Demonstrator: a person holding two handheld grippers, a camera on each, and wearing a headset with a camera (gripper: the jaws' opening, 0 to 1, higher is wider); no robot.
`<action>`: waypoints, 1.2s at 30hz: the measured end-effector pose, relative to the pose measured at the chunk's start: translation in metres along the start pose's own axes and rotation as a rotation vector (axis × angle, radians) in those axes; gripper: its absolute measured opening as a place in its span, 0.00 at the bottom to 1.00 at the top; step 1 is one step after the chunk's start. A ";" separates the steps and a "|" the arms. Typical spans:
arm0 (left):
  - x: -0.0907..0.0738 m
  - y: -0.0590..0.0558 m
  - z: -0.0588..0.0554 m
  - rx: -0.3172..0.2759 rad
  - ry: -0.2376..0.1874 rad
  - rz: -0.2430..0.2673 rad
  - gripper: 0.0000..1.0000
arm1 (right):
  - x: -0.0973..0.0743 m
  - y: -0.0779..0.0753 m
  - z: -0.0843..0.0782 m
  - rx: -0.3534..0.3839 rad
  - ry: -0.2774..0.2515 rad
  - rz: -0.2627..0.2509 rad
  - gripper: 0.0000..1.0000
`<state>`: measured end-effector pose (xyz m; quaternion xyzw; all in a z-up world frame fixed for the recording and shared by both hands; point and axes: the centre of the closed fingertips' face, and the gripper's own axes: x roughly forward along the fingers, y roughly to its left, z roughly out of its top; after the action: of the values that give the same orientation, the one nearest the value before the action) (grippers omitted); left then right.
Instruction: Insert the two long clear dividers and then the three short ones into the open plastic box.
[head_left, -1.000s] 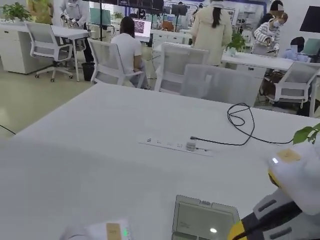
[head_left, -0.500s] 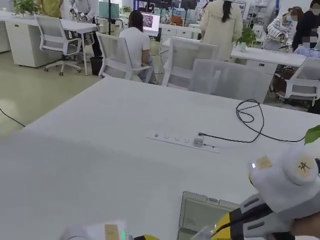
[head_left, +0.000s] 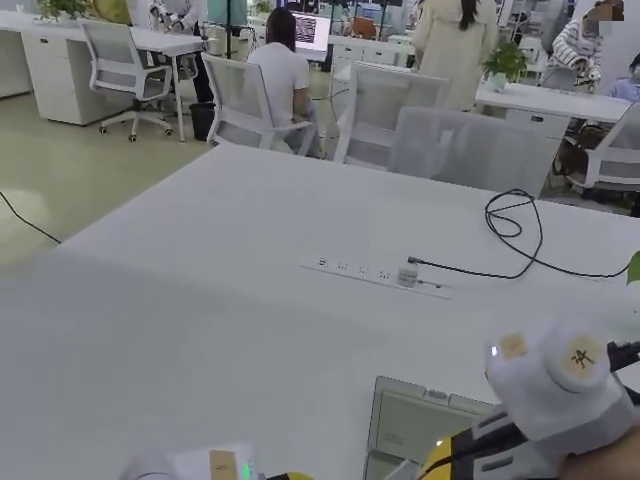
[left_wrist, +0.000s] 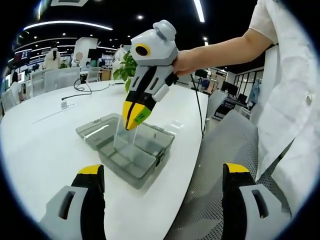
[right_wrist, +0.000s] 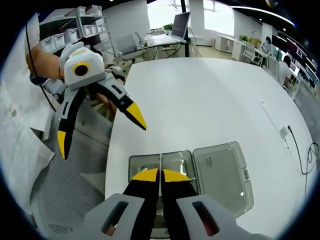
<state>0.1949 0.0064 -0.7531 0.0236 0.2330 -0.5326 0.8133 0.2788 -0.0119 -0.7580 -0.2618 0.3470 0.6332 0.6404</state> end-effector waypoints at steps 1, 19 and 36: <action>0.000 0.000 0.000 -0.003 -0.001 -0.001 1.00 | 0.001 0.000 -0.001 -0.006 0.005 -0.001 0.03; 0.001 0.000 0.000 -0.014 -0.009 -0.006 1.00 | 0.028 0.004 -0.003 -0.116 0.068 0.012 0.03; 0.002 -0.002 -0.001 -0.022 -0.012 -0.008 1.00 | 0.050 0.001 -0.015 -0.090 0.123 0.024 0.03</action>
<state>0.1937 0.0042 -0.7544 0.0104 0.2340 -0.5335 0.8127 0.2743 0.0076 -0.8061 -0.3245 0.3598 0.6386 0.5979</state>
